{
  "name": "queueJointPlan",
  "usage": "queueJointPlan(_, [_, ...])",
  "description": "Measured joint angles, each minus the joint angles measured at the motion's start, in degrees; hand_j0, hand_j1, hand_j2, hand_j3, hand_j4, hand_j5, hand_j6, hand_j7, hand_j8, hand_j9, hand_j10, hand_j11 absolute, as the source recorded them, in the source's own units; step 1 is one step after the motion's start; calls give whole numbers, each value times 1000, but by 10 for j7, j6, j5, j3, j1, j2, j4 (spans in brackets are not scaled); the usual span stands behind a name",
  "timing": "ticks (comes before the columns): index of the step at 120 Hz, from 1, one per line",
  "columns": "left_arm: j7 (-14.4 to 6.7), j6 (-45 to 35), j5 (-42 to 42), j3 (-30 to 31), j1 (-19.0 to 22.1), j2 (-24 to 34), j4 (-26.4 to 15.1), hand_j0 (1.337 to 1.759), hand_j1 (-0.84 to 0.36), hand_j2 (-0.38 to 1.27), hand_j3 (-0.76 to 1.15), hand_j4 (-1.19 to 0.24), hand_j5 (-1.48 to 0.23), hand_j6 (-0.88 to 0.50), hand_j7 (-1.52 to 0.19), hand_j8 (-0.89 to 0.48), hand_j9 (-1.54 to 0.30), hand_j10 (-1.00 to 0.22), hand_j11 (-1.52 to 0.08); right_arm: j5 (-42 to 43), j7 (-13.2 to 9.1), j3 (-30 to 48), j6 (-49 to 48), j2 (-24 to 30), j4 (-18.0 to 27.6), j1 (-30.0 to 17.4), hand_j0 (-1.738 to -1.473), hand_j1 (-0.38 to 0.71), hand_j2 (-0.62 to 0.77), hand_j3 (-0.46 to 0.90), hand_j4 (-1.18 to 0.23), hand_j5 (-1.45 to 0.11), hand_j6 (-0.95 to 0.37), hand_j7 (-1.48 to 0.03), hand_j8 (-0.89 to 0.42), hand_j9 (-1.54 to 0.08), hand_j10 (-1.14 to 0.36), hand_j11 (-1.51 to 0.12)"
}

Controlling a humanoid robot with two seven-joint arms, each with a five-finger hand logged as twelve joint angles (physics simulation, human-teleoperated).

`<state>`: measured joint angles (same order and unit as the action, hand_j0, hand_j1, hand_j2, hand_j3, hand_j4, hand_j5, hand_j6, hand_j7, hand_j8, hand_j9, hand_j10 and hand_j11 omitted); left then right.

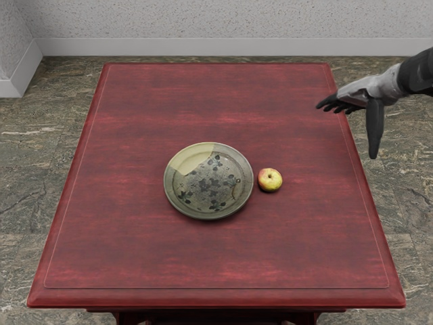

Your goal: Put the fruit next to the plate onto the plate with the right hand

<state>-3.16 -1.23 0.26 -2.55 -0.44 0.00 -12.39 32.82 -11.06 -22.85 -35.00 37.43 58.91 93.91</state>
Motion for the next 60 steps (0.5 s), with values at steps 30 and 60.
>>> queueJointPlan(30, [0, 0, 0, 0, 0, 0, 0, 1658, 349, 0, 0, 0, 0, 0, 0, 0, 0, 0, 0, -1, -107, 32, 0, -7, 20, 1, -1658, -329, -3, 0, -19, -22, -20, -22, -19, -22, -19, -22])
queueJointPlan(60, [0, 0, 0, 0, 0, 0, 0, 1658, 349, 0, 0, 0, 0, 0, 0, 0, 0, 0, 0, 3, -213, 90, 62, 31, 206, 10, -1658, -329, -3, 0, -20, -22, -21, -22, -20, -22, -19, -22])
